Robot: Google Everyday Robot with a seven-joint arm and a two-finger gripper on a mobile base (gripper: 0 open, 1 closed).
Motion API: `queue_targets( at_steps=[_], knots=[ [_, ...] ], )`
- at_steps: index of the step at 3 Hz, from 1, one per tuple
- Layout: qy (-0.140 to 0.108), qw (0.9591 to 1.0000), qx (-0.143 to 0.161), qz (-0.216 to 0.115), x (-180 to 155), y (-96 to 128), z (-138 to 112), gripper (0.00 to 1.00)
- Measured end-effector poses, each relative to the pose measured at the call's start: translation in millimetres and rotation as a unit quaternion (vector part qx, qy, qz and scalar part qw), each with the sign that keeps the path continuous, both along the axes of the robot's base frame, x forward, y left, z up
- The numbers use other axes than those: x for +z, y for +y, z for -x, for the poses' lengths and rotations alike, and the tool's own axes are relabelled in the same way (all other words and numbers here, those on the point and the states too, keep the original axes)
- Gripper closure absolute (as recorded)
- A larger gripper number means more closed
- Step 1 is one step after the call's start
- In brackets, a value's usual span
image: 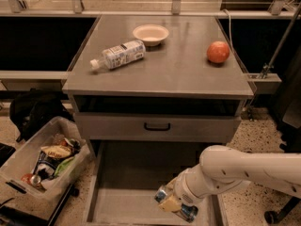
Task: Place redbull can into middle drawer
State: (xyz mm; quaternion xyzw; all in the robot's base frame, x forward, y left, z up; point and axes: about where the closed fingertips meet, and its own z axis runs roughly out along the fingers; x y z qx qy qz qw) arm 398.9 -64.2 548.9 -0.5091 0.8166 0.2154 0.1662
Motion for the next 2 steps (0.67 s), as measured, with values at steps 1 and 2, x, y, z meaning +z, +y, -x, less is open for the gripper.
queue_targets(
  at_steps=[1, 2],
  knots=[
    [0.0, 1.0, 0.0, 0.0, 0.0, 0.0, 0.0, 1.0],
    [-0.007, 0.9998, -0.017, -0.011, -19.2, -24.0, -22.8, 1.0]
  ],
)
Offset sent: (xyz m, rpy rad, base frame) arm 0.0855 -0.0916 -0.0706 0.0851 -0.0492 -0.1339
